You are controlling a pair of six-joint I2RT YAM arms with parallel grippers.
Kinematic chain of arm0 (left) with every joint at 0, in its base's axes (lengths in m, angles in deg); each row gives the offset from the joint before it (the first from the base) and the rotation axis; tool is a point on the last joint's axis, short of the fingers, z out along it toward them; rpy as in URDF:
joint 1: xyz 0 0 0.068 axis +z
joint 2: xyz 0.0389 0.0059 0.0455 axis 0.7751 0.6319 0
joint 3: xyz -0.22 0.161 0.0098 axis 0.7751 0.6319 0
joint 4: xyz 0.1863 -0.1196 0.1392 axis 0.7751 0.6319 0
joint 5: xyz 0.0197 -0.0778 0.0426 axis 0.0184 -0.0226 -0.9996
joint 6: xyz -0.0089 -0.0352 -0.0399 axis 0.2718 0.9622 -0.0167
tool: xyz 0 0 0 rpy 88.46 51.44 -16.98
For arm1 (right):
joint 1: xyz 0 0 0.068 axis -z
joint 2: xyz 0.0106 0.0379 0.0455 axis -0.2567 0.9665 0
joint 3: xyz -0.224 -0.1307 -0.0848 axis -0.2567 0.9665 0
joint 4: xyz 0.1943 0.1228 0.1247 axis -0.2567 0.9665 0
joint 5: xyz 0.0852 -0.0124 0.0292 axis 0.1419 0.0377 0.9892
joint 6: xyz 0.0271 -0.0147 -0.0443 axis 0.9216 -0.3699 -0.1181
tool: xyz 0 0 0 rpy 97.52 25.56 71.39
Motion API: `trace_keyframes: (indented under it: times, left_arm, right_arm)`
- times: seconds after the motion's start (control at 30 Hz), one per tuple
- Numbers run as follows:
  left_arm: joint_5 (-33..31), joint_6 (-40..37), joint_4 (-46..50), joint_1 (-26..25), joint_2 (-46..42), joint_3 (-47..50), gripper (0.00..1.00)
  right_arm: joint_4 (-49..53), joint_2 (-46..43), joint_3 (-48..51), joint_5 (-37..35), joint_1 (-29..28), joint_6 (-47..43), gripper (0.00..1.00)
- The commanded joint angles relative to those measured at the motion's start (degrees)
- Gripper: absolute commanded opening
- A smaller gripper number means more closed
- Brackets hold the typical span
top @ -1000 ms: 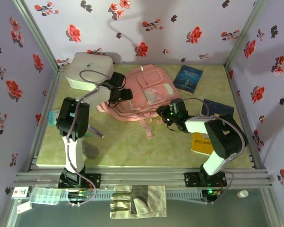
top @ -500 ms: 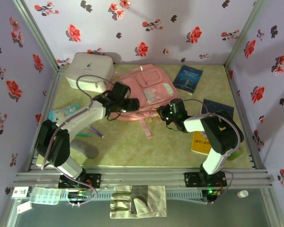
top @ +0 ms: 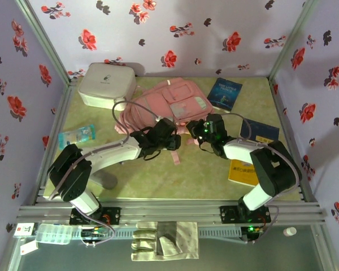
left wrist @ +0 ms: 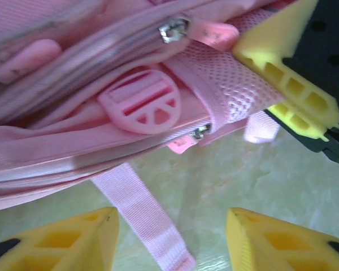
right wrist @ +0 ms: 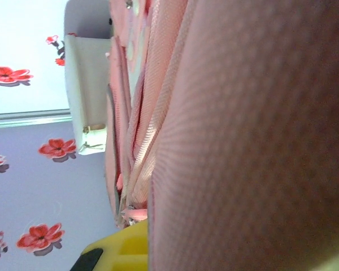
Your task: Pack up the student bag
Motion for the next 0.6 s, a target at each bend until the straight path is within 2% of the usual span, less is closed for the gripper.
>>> trace_keyframes:
  times: [0.0, 0.13, 0.2, 0.27, 0.57]
  left_arm:
    - [-3.3, 0.6, -5.0, -0.6, 0.8, 0.7, 0.5]
    - [-5.1, 1.2, -7.3, -0.5, 2.1, 0.4, 0.45]
    - [-7.2, -0.1, -7.9, -0.6, 3.2, -0.1, 0.37]
    - [-9.4, -1.3, -8.2, -0.7, 3.9, -0.3, 0.35]
    - [-13.3, -4.7, -10.7, -0.7, 4.7, -0.6, 0.34]
  right_arm:
    - [-2.1, -2.2, -3.5, 3.7, -1.3, -1.2, 0.06]
    - [-2.4, -2.2, -5.0, 4.2, -2.2, 0.0, 0.06]
    - [-2.7, -2.1, -5.6, 4.5, -2.5, 0.8, 0.06]
    - [-2.5, -2.1, -6.4, 4.7, -2.6, 1.4, 0.06]
    - [-1.1, -0.9, -9.1, 6.2, -2.8, 2.5, 0.06]
